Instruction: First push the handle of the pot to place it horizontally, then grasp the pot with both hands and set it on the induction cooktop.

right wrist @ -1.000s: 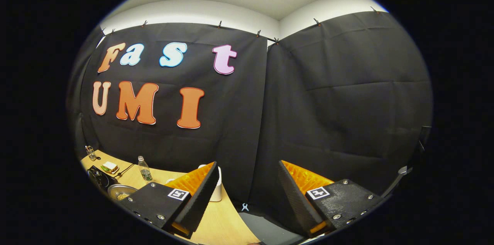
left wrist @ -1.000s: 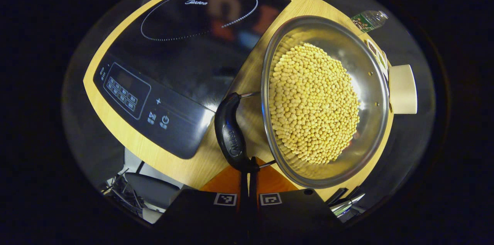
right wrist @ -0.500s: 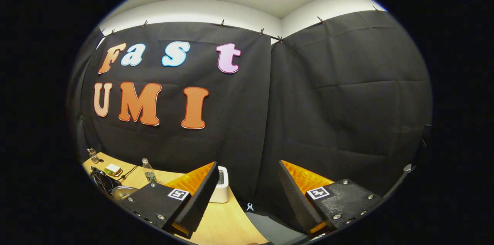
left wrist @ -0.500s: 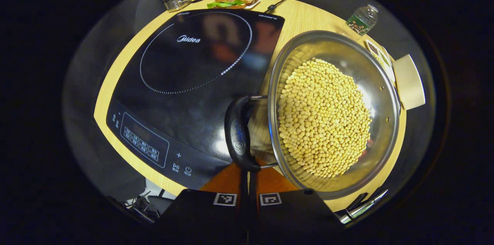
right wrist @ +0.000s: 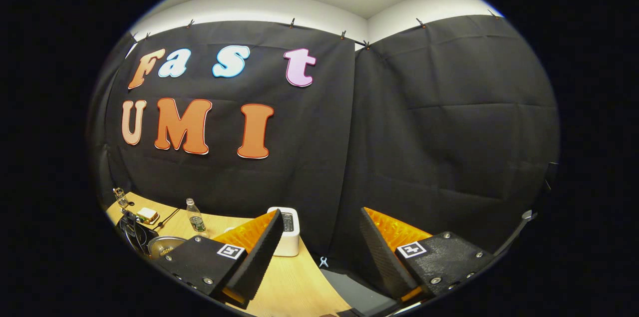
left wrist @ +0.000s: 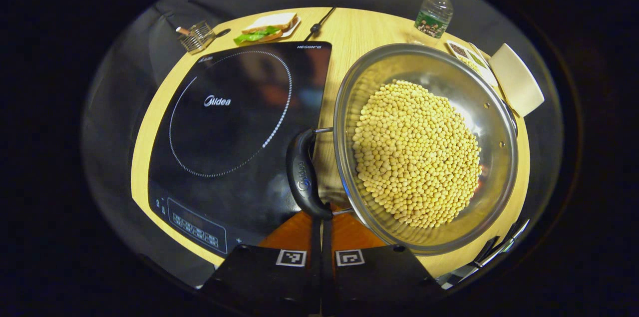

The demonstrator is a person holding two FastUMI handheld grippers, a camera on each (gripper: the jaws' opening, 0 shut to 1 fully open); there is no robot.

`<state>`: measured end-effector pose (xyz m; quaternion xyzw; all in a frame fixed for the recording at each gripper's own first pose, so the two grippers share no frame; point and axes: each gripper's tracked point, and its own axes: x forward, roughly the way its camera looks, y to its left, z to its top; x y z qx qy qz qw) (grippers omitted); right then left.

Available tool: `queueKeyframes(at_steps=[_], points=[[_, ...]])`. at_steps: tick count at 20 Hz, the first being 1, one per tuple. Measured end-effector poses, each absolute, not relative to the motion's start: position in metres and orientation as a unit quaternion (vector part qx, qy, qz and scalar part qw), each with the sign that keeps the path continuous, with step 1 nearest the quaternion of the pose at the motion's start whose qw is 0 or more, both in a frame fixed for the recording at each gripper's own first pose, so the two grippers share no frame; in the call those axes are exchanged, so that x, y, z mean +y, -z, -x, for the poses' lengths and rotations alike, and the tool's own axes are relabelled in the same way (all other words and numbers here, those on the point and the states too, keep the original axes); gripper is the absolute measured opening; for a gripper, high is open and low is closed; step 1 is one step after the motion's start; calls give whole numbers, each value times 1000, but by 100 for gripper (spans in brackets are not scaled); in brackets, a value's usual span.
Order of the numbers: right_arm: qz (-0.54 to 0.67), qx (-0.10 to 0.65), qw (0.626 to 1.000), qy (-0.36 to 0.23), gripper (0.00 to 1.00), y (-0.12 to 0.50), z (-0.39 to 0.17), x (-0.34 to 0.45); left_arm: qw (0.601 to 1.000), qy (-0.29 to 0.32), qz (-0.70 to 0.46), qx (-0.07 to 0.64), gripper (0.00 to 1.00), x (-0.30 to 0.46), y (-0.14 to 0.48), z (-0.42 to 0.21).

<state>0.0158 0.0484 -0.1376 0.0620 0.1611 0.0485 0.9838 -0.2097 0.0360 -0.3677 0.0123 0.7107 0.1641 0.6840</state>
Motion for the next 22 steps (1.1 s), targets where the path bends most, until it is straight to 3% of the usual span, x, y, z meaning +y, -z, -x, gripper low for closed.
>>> queueKeyframes(at_steps=[13,22], points=[[-68,209,972,-86,95,159,-9,111,743,-71,-61,663,8,45,388,145],[-67,241,962,-109,98,175,-2,150,760,-25,-79,645,8,44,391,112]])
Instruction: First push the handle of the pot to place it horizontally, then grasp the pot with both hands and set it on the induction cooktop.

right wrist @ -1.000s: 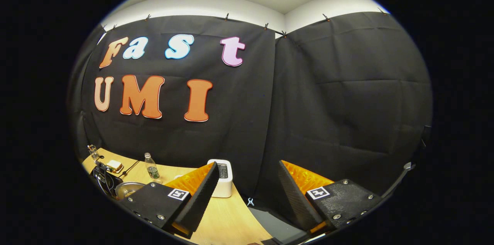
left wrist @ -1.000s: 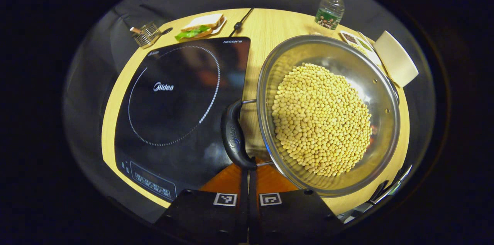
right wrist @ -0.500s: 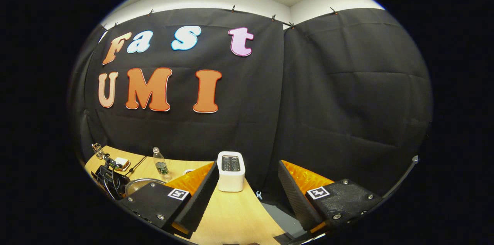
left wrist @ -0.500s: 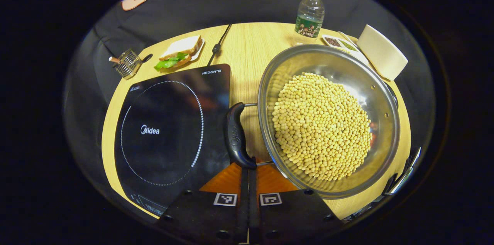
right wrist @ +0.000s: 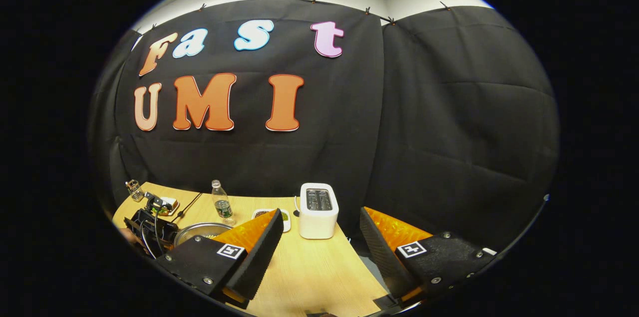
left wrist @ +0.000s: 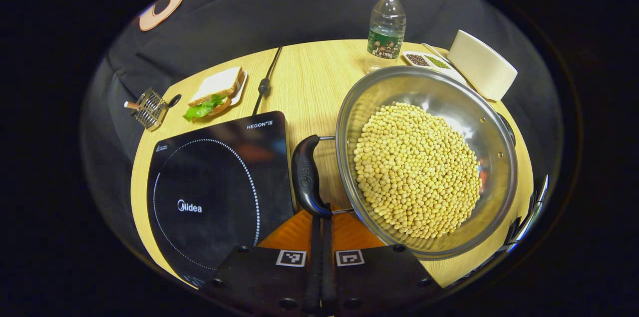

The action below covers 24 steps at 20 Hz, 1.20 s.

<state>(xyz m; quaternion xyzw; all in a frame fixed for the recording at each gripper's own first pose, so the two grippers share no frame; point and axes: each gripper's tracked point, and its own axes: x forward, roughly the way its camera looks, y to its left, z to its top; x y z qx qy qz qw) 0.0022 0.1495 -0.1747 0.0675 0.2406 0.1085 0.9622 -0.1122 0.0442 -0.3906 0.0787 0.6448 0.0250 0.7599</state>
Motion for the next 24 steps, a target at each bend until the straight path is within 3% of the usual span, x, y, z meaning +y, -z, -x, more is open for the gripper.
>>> queueKeyframes(at_steps=[9,12,13,15,16,18,24], points=[[-65,265,951,-147,96,191,-2,192,784,21,-32,620,8,37,377,106],[-66,274,943,-177,96,199,-3,219,801,28,-5,598,12,40,357,105],[-65,278,940,-187,96,202,-5,230,811,27,-5,584,17,44,348,101],[-65,283,934,-208,96,209,-6,248,827,29,-6,562,40,52,334,90],[-67,287,930,-219,95,212,-5,259,831,30,-1,555,59,53,329,86],[-72,299,921,-237,96,222,-2,278,836,32,23,547,73,50,326,79],[-73,353,897,-258,96,263,9,316,823,47,31,565,90,49,351,67]])
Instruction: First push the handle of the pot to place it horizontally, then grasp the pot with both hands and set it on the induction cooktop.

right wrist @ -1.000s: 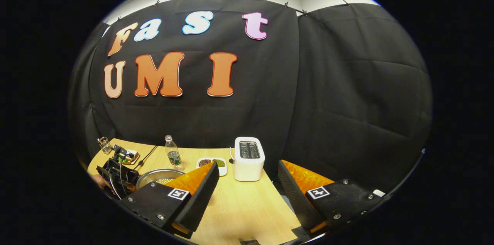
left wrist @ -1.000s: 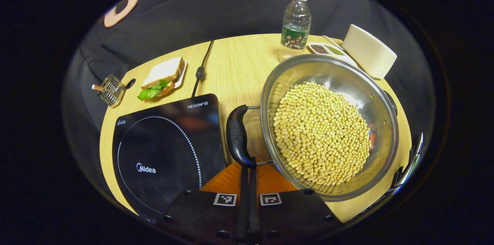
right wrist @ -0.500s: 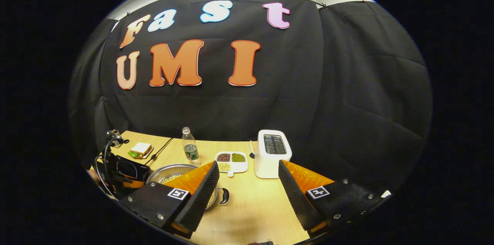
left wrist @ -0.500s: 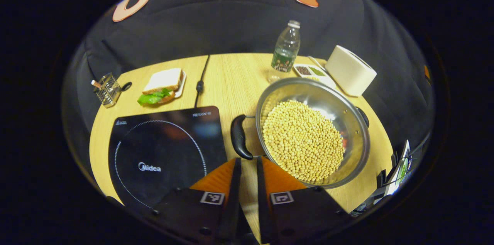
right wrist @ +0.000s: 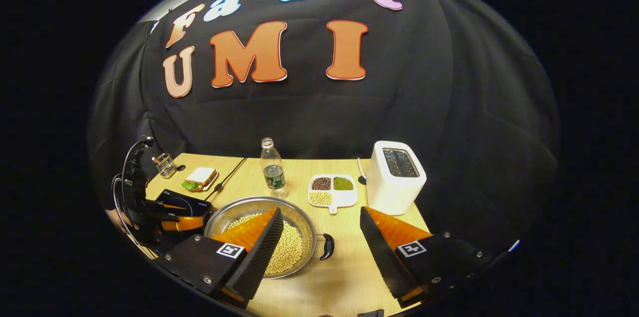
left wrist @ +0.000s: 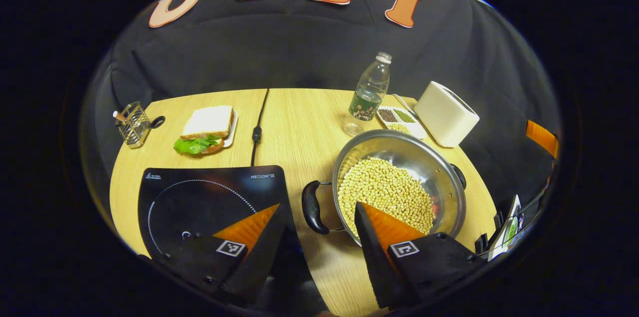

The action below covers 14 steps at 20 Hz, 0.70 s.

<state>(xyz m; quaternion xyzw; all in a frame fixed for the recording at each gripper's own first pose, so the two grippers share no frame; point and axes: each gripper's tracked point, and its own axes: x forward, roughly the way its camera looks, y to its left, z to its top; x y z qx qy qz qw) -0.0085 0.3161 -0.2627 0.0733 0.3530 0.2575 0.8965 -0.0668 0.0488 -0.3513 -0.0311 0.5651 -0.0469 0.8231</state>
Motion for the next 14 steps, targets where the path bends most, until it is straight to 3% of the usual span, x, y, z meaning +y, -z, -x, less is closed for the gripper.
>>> queueKeyframes(at_steps=[2,3,8,11,14], points=[[-73,373,888,-258,96,279,11,323,816,47,27,576,93,49,366,64],[-71,384,884,-258,96,287,12,328,815,53,25,577,99,47,370,60],[-58,430,863,-260,96,323,21,344,796,73,37,600,96,32,390,61],[-53,447,853,-263,96,337,22,349,794,72,28,603,100,32,398,59],[-43,469,840,-270,96,358,25,360,786,74,22,614,95,27,404,62]])
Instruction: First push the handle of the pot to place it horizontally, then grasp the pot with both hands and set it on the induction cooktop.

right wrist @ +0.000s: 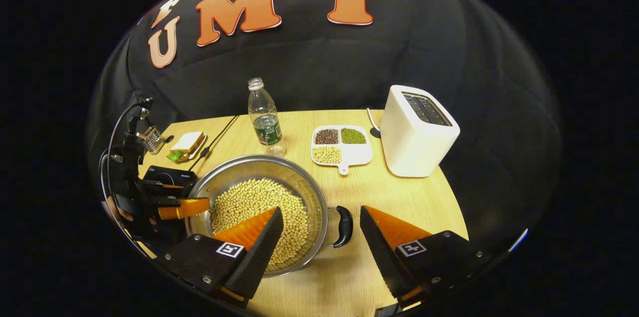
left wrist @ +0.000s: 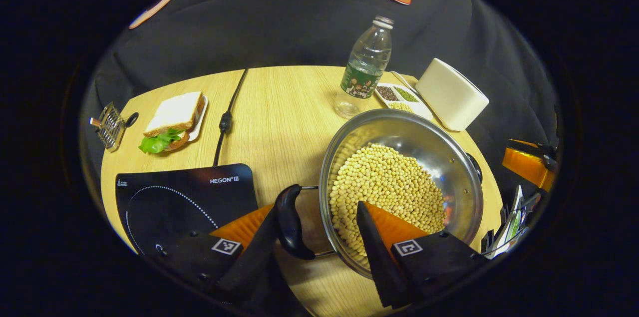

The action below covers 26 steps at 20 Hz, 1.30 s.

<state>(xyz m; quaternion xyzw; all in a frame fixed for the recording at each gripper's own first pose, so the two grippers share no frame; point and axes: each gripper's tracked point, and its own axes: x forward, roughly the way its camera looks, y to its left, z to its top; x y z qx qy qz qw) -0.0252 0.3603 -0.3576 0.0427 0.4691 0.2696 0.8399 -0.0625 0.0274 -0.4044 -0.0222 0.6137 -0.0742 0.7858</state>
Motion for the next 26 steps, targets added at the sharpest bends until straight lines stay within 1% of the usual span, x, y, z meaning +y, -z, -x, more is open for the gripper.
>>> queueKeyframes(at_steps=[1,2,3,5,6,7,8,10,12,13,14,15,17,23,24,25,26], points=[[-40,480,834,-270,96,366,29,364,784,73,26,616,95,26,409,63],[-40,493,826,-269,96,374,33,367,780,71,36,620,92,24,412,65],[-40,502,821,-268,96,380,36,370,776,71,45,625,93,23,415,68],[-34,511,817,-265,96,392,36,369,776,66,57,625,94,30,418,69],[-29,515,816,-262,95,399,37,366,777,60,55,624,90,30,419,69],[-24,521,813,-260,95,405,37,363,779,53,50,623,91,33,420,68],[-20,524,812,-257,94,410,36,364,778,46,45,625,81,36,421,68],[-18,510,821,-257,94,414,25,369,777,35,35,628,76,38,423,70],[-12,513,820,-253,90,416,21,368,783,25,14,621,77,41,426,67],[-8,519,817,-251,88,416,23,365,786,18,3,618,81,44,427,64],[-2,518,819,-247,83,416,24,361,787,12,-1,616,81,44,428,63],[11,518,821,-240,83,418,23,354,788,7,0,615,77,43,427,63],[26,512,826,-233,82,420,21,344,789,1,2,614,77,44,426,63],[21,557,798,-227,82,452,25,350,794,-8,-3,608,77,45,426,63],[23,567,793,-224,82,459,28,351,796,-7,-4,606,81,44,428,64],[20,572,790,-221,82,463,29,354,798,-6,-5,602,81,42,428,63],[15,577,786,-221,83,467,30,359,799,-6,-10,601,86,43,429,63]])
